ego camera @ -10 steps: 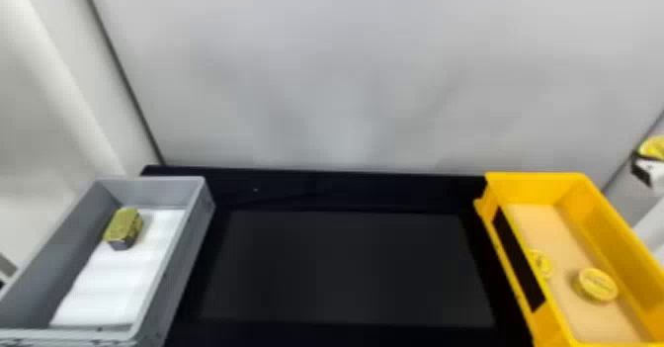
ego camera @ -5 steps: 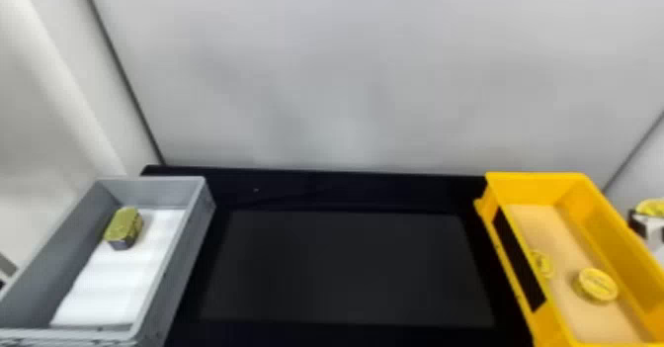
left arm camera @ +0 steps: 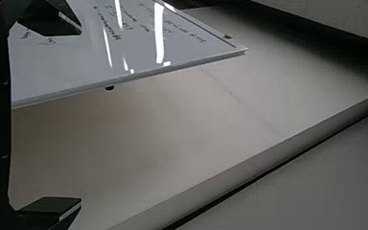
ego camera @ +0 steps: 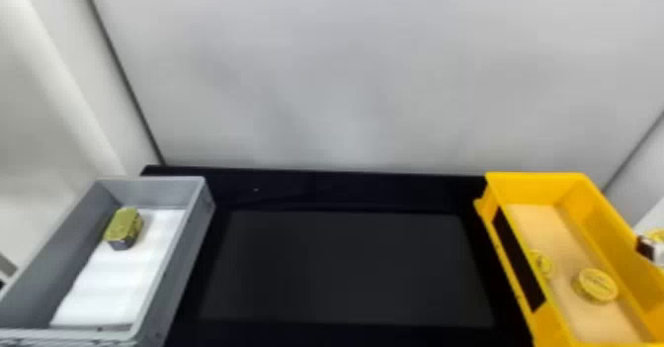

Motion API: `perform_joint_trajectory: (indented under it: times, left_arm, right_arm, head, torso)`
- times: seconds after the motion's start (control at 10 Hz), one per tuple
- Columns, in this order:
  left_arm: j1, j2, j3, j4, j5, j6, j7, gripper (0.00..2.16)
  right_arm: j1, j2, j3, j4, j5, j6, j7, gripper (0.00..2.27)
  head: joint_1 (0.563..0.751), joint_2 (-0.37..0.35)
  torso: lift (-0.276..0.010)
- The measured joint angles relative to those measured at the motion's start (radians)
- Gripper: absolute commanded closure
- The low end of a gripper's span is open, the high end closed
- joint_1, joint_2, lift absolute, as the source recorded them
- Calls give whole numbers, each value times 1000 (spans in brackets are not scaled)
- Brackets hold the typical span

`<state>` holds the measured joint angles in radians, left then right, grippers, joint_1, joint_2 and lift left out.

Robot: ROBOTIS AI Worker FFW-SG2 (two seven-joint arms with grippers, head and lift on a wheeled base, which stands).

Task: Pick up the round yellow can and place it in the yellow rectangular box

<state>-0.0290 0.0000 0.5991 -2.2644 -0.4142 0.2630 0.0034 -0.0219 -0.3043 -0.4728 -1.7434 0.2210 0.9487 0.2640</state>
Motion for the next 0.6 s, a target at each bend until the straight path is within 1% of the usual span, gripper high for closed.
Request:
perform_joint_trajectory:
  times: [0.2, 0.4, 0.6]
  left_arm:
    - [-1, 0, 7, 5, 0, 2, 1, 33]
    - [-1, 0, 5, 6, 0, 2, 3, 33]
    - [-2, 0, 5, 13, 0, 3, 5, 33]
  right_arm:
    - [-26, -29, 32, 46, -4, 21, 14, 725]
    - [-62, -65, 112, 101, -6, 43, 30, 725]
    - [-95, -75, 160, 144, -5, 47, 32, 725]
  head:
    - [686, 14]
    - [686, 14]
    - [686, 14]
  torso:
    - [-56]
    - [-56]
    - [-56]
